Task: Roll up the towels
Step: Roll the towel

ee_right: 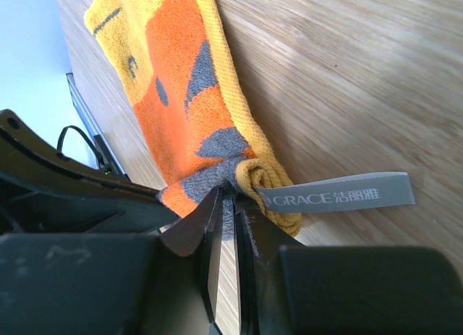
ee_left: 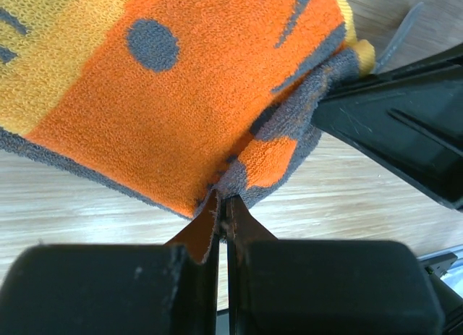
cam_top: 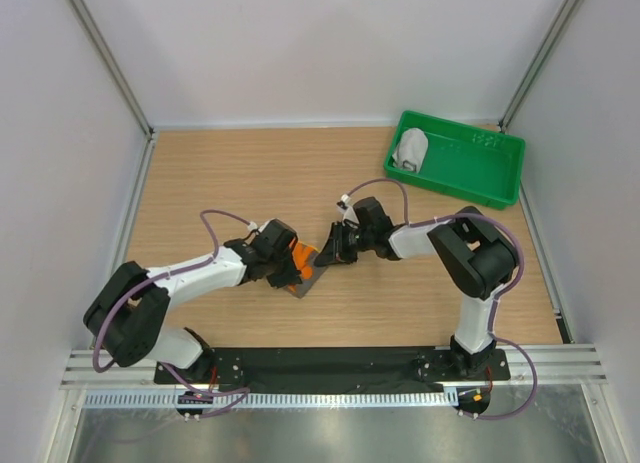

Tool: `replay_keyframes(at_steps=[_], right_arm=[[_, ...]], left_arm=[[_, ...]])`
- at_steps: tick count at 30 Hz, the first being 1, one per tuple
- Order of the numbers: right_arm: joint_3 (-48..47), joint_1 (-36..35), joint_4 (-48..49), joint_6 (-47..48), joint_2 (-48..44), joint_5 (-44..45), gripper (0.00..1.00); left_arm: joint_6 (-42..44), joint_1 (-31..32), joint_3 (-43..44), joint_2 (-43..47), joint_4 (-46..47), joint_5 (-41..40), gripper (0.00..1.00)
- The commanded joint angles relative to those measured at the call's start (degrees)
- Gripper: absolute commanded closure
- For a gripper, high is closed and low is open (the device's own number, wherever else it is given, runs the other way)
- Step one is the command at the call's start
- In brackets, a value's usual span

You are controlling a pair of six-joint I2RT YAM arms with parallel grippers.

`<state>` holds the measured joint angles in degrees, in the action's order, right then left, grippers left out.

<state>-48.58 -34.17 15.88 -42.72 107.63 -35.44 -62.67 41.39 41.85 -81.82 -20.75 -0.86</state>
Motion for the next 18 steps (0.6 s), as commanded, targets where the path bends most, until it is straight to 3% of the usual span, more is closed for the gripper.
replay_keyframes(at_steps=[1,12,16,18], right_arm=[[-1.17,-0.37,1.00,0.88,2.40,2.22,0.81],[-4.24,-0.37,-4.71,4.13,3.20,3.71,0.83],[-5.74,-0.37,-7.26,5.36,2.93,3.98,0.83],[-6.44,-0.37,-8.40,5.89,2.76,3.98,0.83]], left_arm=[[0.10,-0.43,-0.97,3.06,-2.45,-0.63,1.00],[0.80,-0.34,-7.48,7.81,-4.29,-1.24,0.98],[1.33,-0.34,-8.80,10.80,-7.80,-3.97,0.68],[1.24,-0.34,-9.59,12.90,-8.86,-5.28,0.59]])
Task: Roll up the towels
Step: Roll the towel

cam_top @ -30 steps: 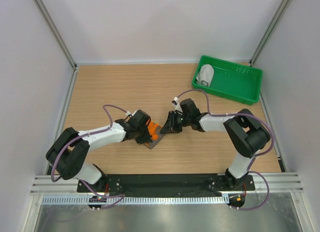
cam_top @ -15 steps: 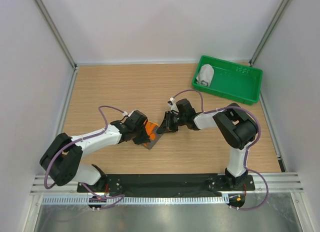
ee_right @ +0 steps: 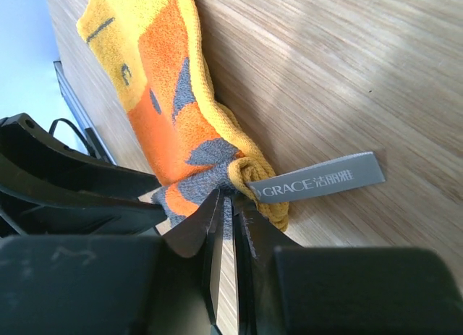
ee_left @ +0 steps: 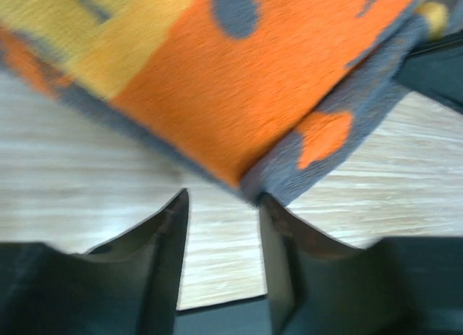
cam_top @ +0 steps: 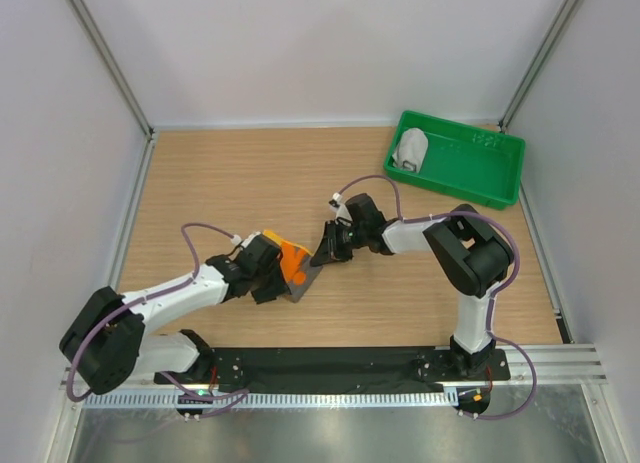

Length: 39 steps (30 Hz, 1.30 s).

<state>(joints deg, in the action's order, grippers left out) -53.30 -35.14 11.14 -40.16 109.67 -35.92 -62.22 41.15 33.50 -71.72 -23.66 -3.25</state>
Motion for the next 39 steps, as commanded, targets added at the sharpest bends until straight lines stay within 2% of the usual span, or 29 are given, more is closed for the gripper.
replay_keyframes(at_steps=[1,3,6,10,14,17,20,27,39], right_arm=[[-1.98,0.68,-4.27,3.60,0.64,4.63,0.83],[-2.25,0.59,-4.54,3.69,0.63,4.55,0.83],[-2.42,0.59,-4.54,3.60,0.72,4.28,0.83],[-2.34,0.42,-4.81,3.60,0.37,4.11,0.83],[-2.51,0.15,-5.25,3.86,0.28,4.28,0.83],[-2.78,0.07,-5.51,3.86,0.46,4.28,0.83],[-3.04,0.07,-5.69,3.86,0.81,4.11,0.83],[-4.01,0.07,-7.44,4.21,0.99,4.37,0.83],[-5.24,0.07,-9.55,5.00,1.78,4.63,0.83]], left_arm=[[0.87,-0.19,-1.24,3.43,-6.92,-3.25,0.53],[0.96,-0.10,-0.72,5.62,-8.24,-5.01,0.52],[2.88,-0.01,1.38,9.04,-9.65,-8.77,0.57],[10.86,4.28,6.66,10.81,-11.06,-17.04,0.57],[15.36,11.04,11.23,8.10,-11.23,-25.39,0.56],[18.34,13.60,14.40,4.50,-9.75,-28.65,0.54],[22.55,16.59,15.37,0.98,-4.92,-27.70,0.54],[27.23,17.92,16.07,-5.88,3.00,-26.02,0.54],[25.83,18.09,11.77,-12.12,9.95,-22.42,0.53]])
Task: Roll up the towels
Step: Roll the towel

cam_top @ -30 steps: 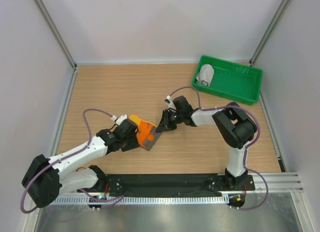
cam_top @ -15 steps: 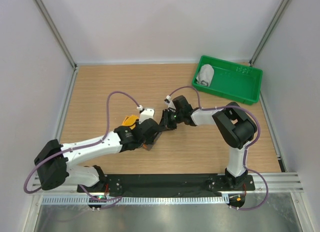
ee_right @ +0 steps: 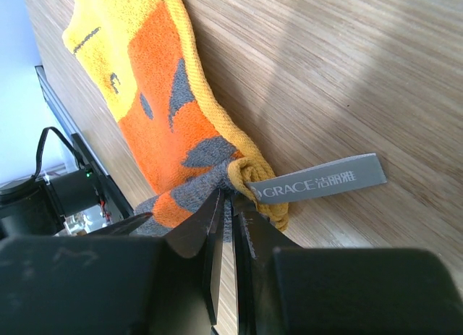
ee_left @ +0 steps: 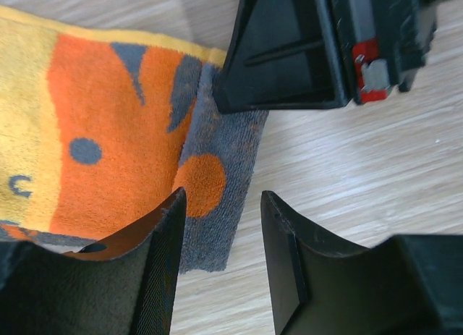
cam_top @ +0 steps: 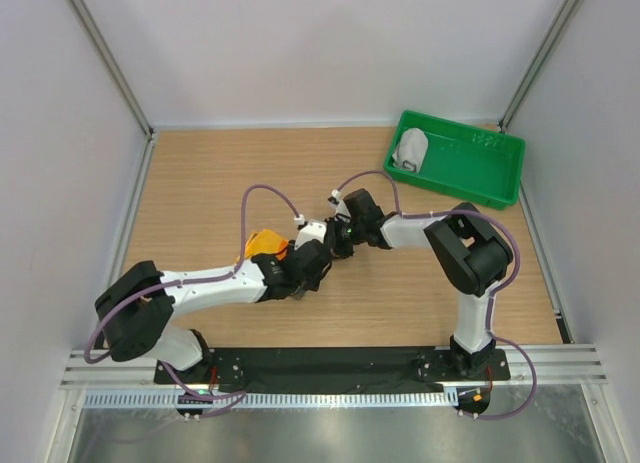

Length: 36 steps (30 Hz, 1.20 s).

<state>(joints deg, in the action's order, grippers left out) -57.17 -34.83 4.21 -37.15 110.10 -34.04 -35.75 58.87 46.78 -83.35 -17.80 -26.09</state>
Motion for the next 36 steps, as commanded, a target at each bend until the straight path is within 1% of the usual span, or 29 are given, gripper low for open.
replay_keyframes(at_steps=[1,9,15,25,32,36], right_arm=[[-1.72,-0.24,-2.80,2.08,1.34,2.75,0.83],[-3.74,-0.24,-3.86,2.52,2.57,2.75,0.83],[-6.20,-0.24,-6.14,2.17,3.71,2.40,0.83],[-10.59,-0.24,-9.04,2.34,3.89,2.49,0.83],[-13.49,0.81,-11.06,2.69,4.42,2.31,0.83],[-15.34,2.39,-13.34,3.13,3.72,1.96,0.83]], left_arm=[[-0.90,0.28,-1.96,-0.76,4.35,0.68,0.53],[-4.24,0.37,-6.88,-1.38,4.88,-0.54,0.53],[-5.65,0.45,-8.99,-2.16,5.32,1.30,0.54],[-7.05,1.33,-8.55,-4.10,4.45,0.52,0.56],[-9.77,2.21,-6.89,-7.69,0.14,-2.82,0.60],[-11.53,2.56,-4.95,-10.86,-3.46,-4.67,0.60]])
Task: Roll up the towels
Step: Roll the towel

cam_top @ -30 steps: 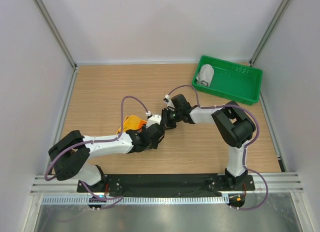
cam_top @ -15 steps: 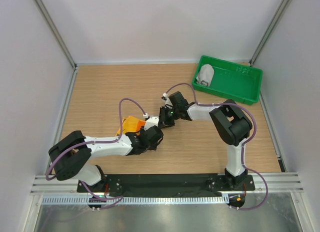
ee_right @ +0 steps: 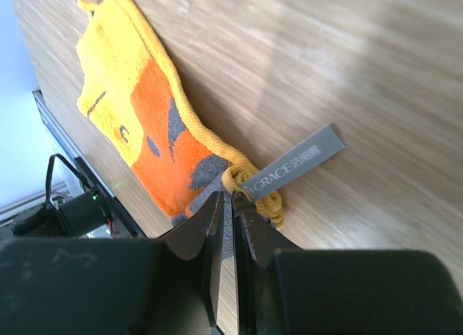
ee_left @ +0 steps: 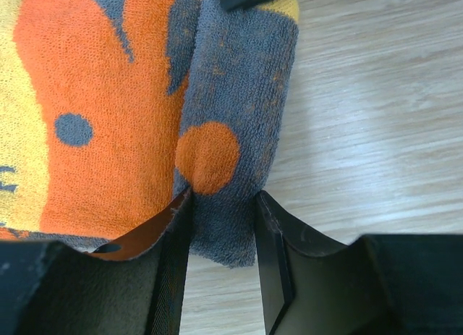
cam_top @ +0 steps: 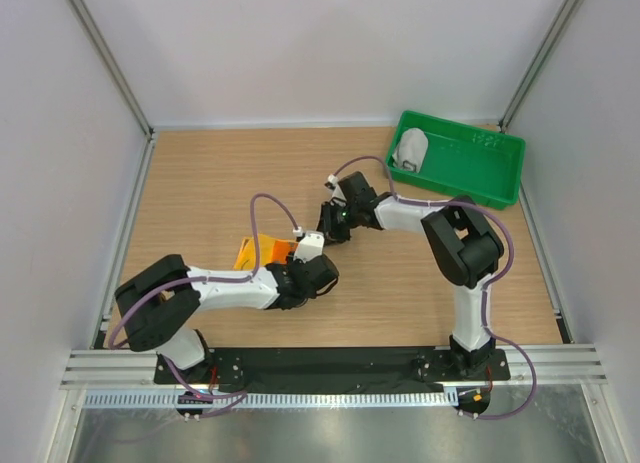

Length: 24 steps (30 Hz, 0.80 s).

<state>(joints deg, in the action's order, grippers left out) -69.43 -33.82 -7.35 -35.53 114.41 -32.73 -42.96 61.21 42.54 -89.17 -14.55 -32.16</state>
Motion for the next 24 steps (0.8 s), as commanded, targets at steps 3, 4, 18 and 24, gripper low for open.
replay_keyframes(at_steps=[3,4,18,24], right_arm=[[-4.39,3.14,-3.80,2.65,-1.55,0.56,0.82],[-4.66,3.58,-4.33,3.01,-2.34,0.30,0.82],[4.02,16.32,-11.71,8.28,-17.81,3.63,0.79],[13.51,17.21,-9.96,6.09,-28.34,8.56,0.75]], left_arm=[[-5.03,0.31,0.61,-7.94,-8.39,0.96,0.61],[-5.03,0.40,0.78,-8.39,-8.65,1.14,0.61],[1.82,0.58,2.11,-6.90,-2.35,9.39,1.00],[3.06,0.49,2.19,-6.20,2.41,17.74,1.00]])
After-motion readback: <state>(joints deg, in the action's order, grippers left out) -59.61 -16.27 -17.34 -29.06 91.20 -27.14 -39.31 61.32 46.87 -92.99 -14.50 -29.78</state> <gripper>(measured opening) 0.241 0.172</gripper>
